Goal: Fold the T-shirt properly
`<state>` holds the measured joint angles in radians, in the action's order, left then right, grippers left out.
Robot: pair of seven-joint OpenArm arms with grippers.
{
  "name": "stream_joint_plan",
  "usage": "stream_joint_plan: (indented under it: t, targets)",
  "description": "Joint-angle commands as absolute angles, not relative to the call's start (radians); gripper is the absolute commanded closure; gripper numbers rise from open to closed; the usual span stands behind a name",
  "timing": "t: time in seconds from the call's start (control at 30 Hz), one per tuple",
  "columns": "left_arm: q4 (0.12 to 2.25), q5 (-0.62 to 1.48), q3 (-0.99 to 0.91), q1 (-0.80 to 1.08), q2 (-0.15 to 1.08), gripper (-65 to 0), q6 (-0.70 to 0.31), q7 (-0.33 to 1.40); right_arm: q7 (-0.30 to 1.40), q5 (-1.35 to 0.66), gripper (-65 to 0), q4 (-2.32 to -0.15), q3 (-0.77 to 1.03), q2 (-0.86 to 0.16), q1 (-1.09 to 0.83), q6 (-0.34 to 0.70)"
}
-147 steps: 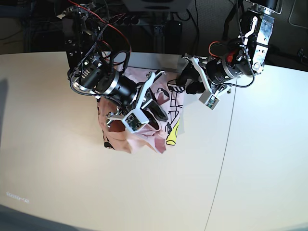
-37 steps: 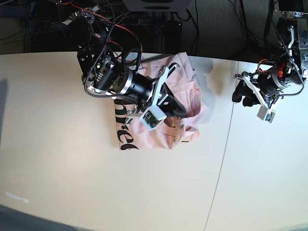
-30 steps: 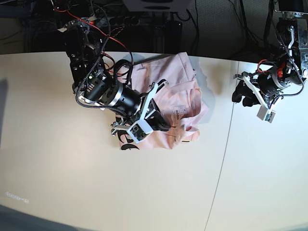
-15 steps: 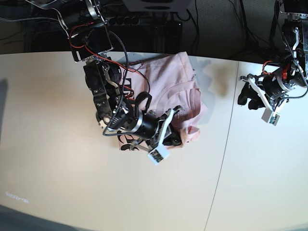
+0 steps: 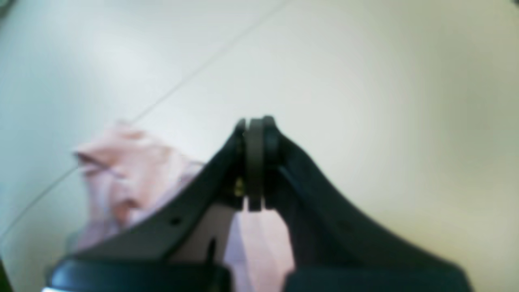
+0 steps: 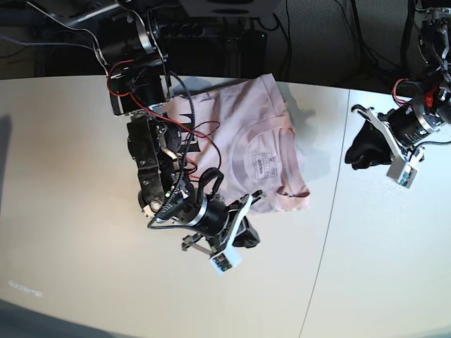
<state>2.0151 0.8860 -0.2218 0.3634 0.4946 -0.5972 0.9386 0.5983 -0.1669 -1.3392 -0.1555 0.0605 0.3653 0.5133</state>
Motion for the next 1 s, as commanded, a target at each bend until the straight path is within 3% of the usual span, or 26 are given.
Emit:
stream_joint_plan:
  t: [0.0,0.07,0.17,0.6,0.97]
  targets:
    - [2.081,0.908,-0.228,0.379,0.498,-13.2,-0.638,0.92,0.57,-0.176,0.0,-1.356,-0.131,0.047,0.393,0.554]
    - [2.173,0.932,-0.222,0.421,0.482,-9.9,-0.664,0.912,0.56,-0.175,0.0,-1.355,-0.098,0.019,0.393,0.554]
    - [2.244,0.932,-0.177,0.464,0.477,0.0,-0.679,0.877,0.556,-0.175,0.0,-1.355,-0.084,-0.023,0.393,0.554]
    - [2.197,0.63,0.265,0.479,0.429,0.0,-0.698,0.758,0.526,-0.175,0.0,-1.173,-0.087,-0.068,0.457,0.554]
    - [1.967,0.575,0.321,0.352,0.418,0.0,-0.698,0.69,0.527,-0.175,0.0,-1.066,-0.157,-0.013,0.507,0.554]
